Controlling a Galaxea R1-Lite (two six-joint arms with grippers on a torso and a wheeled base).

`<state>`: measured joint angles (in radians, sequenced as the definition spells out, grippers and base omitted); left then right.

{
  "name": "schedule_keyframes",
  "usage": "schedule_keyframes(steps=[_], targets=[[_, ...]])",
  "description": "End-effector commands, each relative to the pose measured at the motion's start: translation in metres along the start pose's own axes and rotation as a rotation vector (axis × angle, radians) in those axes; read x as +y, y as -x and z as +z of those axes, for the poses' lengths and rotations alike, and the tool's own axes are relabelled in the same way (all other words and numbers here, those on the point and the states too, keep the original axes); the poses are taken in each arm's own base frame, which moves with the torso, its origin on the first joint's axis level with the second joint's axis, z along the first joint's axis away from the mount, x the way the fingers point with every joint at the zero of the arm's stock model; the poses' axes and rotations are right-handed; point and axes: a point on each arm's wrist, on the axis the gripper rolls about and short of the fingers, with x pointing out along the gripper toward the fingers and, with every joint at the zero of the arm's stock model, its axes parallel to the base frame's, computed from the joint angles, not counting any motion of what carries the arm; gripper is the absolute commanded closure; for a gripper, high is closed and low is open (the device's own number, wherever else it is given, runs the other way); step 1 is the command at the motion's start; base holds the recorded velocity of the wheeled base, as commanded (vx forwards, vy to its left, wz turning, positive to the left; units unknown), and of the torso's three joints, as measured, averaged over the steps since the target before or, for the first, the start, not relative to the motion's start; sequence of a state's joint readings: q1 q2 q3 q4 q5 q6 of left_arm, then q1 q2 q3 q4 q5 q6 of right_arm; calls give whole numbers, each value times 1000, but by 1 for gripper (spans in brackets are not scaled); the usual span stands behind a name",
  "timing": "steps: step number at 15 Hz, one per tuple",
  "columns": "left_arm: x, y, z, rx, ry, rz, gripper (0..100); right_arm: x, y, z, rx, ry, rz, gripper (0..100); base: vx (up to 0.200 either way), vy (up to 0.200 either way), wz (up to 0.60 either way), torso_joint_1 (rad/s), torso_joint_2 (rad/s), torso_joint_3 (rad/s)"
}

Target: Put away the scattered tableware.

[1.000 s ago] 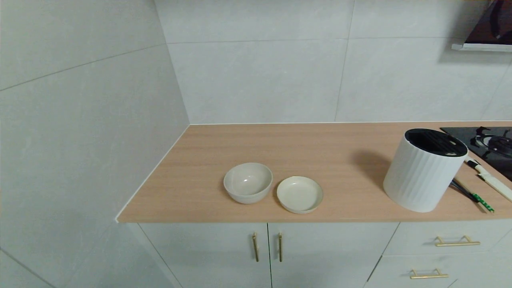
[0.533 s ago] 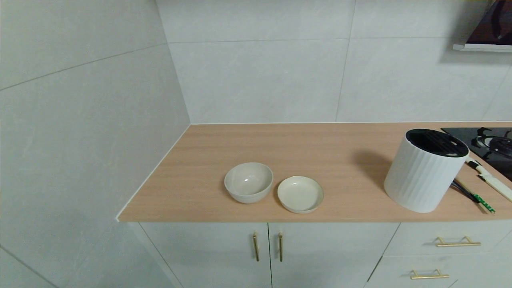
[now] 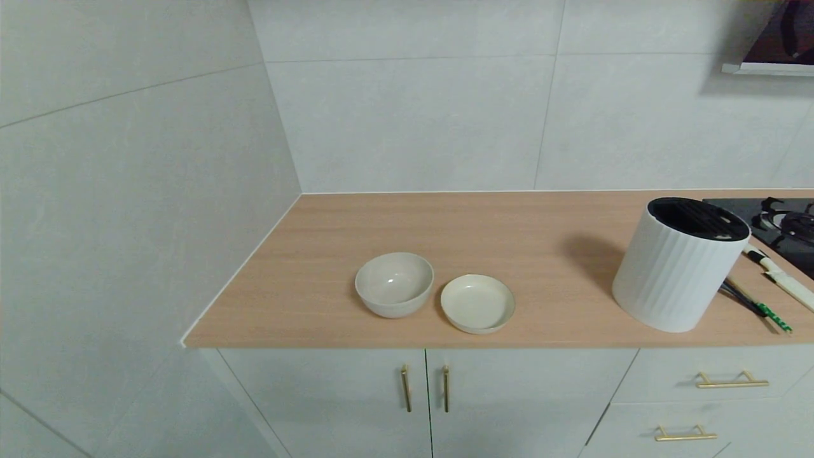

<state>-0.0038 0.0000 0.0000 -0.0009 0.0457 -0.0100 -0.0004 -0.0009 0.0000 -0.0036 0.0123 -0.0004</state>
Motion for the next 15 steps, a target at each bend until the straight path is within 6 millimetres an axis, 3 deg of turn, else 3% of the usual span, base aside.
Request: schedule_keyframes(steps=[1,15], targets=[[0,0,0,-1,1,1,0,0,0,0,1,1,2,0,0,0,0,-227,491,266],[0,0,0,-1,1,-1,0,0,0,0,0,1,0,0,0,0,0,-234,531,290]])
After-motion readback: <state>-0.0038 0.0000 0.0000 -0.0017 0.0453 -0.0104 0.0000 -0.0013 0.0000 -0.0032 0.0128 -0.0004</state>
